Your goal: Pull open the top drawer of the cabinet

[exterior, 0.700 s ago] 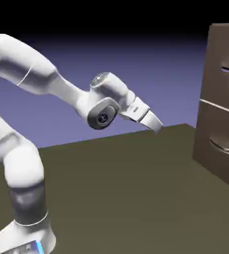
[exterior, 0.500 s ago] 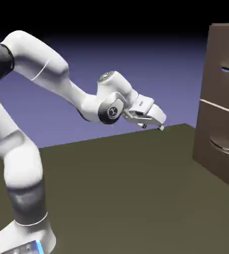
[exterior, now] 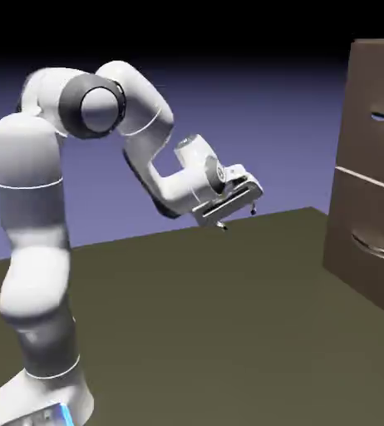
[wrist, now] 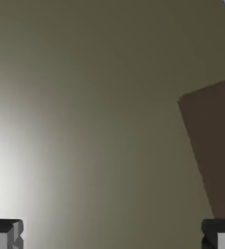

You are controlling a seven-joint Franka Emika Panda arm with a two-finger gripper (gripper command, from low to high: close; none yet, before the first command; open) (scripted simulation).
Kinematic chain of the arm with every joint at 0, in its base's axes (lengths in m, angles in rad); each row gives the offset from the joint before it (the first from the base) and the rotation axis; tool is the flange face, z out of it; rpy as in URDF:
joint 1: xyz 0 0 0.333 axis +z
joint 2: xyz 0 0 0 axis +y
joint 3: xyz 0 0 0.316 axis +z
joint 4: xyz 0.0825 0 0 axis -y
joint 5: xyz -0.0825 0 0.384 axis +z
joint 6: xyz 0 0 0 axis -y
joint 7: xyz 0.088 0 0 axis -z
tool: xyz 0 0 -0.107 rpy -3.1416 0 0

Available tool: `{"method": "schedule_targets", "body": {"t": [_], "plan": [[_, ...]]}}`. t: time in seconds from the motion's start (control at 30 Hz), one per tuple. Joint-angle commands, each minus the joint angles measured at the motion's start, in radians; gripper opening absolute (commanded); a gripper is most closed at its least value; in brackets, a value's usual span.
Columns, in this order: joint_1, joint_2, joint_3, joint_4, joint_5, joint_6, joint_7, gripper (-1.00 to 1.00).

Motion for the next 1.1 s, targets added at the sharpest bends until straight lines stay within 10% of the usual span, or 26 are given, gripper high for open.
{"method": "schedule_targets", "body": {"t": [0.0,1.07], "plan": [[-0.012,0.032,0.030,0.024,-0.044,-0.009,-0.007,0.00],[-0.397,1.060,0.973,0.805,-1.435,-0.303,-0.219,0.00]]}}
